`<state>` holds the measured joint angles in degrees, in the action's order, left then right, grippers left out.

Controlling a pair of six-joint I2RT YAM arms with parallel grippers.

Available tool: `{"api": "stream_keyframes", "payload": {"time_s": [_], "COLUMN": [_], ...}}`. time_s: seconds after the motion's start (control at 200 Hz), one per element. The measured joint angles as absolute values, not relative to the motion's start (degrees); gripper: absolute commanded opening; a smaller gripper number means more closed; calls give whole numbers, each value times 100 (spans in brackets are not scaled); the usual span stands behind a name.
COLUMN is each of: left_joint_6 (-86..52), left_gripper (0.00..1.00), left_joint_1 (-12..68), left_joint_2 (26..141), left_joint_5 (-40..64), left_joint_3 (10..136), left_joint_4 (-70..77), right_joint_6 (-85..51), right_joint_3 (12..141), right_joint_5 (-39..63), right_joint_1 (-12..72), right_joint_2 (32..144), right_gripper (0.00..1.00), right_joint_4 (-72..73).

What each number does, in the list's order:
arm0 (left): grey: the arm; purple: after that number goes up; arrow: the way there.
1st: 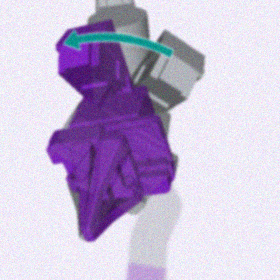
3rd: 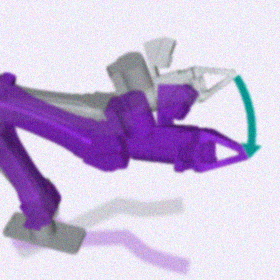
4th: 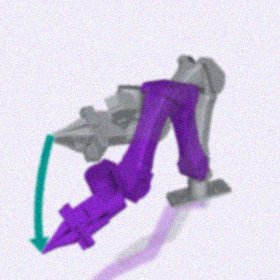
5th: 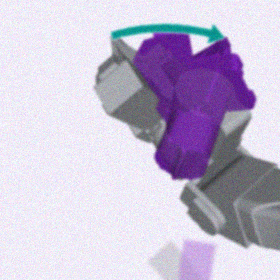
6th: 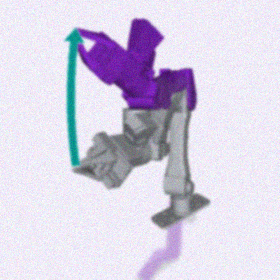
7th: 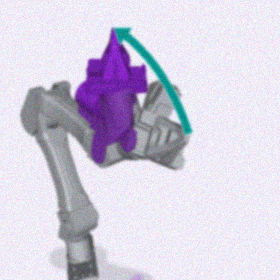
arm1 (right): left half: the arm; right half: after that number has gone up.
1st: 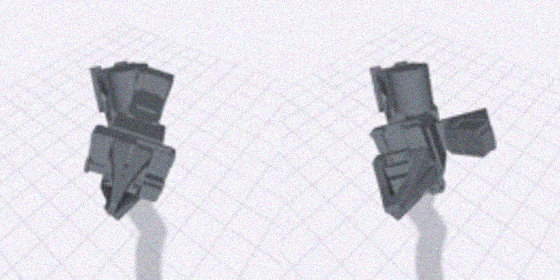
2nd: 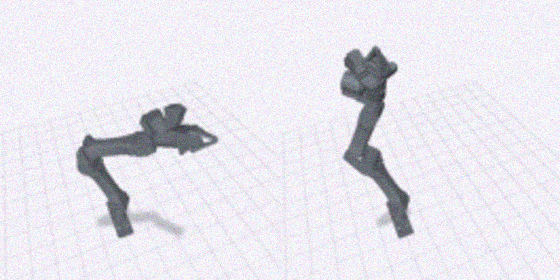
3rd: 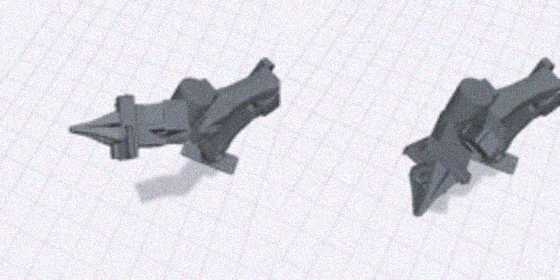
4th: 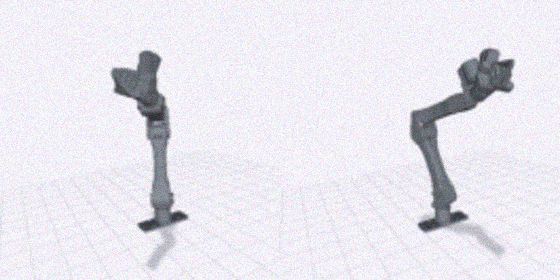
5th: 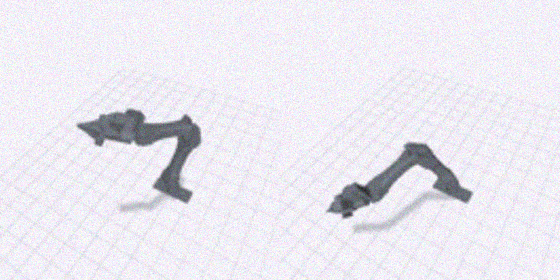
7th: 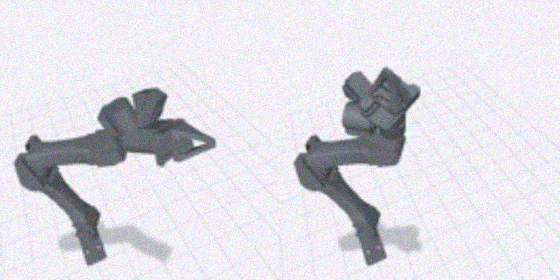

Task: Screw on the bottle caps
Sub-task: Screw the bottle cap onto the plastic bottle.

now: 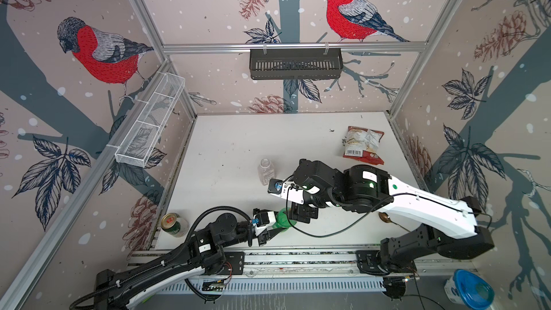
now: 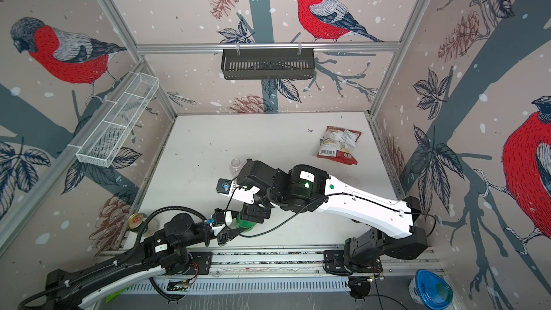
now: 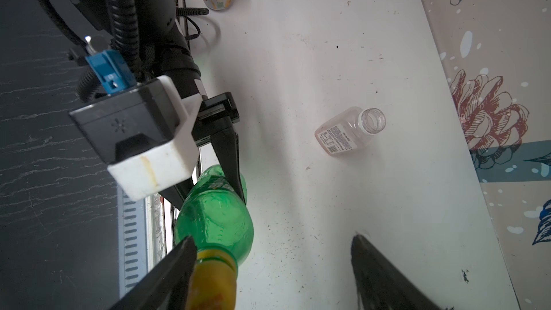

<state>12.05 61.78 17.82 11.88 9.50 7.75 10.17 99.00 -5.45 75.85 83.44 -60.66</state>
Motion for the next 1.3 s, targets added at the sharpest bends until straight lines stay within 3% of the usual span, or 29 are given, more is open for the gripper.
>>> {"api": "stream_keyframes", "payload": {"time_s": [0.39, 1.301], "left_joint_6": [1210, 1116], "left_gripper": [20, 20], "left_joint_1": [6178, 6167], "left_joint_2": [1752, 1782], "left_joint_5": [1188, 910], "left_joint_3": [930, 930], "left_joint_4": [773, 755], "right_joint_6": [1061, 1057], "right_joint_3": [9391, 9421], "right_joint_5": [-193, -150], "right_joint_1": [7579, 7188], "right_joint_2": [7679, 8073], "right_gripper": [84, 83], "right_joint_4": [-6152, -6097]}}
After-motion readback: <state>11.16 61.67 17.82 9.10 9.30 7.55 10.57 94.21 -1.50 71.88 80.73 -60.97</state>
